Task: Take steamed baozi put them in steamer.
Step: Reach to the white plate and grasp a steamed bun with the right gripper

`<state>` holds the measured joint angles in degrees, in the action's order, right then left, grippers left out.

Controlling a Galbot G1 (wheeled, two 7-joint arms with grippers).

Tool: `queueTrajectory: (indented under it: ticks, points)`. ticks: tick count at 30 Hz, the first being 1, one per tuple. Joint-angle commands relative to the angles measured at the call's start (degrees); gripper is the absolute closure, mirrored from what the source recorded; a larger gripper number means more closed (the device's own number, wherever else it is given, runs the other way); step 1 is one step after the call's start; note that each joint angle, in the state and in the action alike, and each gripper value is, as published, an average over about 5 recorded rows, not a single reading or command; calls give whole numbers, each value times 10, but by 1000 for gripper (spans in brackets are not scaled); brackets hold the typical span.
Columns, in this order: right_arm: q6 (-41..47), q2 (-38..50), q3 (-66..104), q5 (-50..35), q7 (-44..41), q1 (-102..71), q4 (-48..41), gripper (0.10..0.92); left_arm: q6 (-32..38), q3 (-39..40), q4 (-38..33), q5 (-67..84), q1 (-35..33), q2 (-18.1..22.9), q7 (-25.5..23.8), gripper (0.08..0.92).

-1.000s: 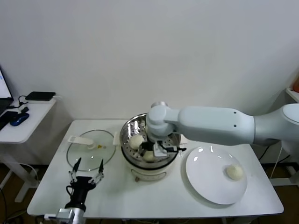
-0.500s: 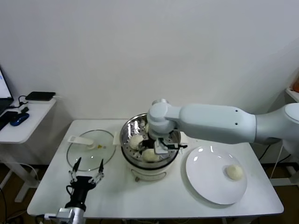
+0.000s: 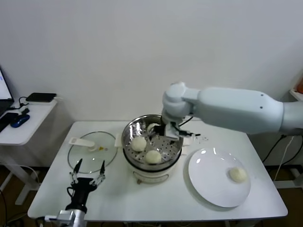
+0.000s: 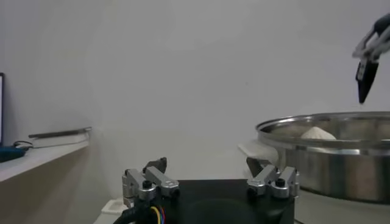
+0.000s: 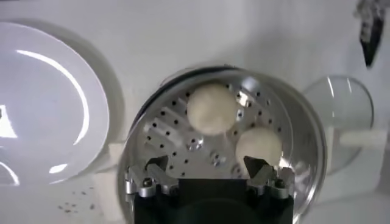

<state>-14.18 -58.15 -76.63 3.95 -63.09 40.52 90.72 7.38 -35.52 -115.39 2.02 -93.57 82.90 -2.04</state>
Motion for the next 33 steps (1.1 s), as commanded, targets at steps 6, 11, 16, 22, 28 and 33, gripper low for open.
queueTrajectory:
  ticks: [6,11,16,22,28,33]
  points:
    - [252,203,-238,-343,60,190,-40,203,8,12,-2,12,4,-14,-10,177]
    - [289,272,-259,-347,55,174,-40,203,16,12,-7,38,-5,-28,-24,177]
    - [291,314,-249,-295,48,131,-44,203,20,10,-17,59,-17,-44,-33,177]
    - [297,354,-154,-223,44,6,-42,203,28,12,-21,81,-26,-55,-43,177]
    - [289,373,-64,-149,39,-123,-47,203,35,7,-20,91,-34,-64,-47,177]
    - [283,369,-13,-115,37,-202,-66,203,39,4,-21,98,-45,-69,-48,177]
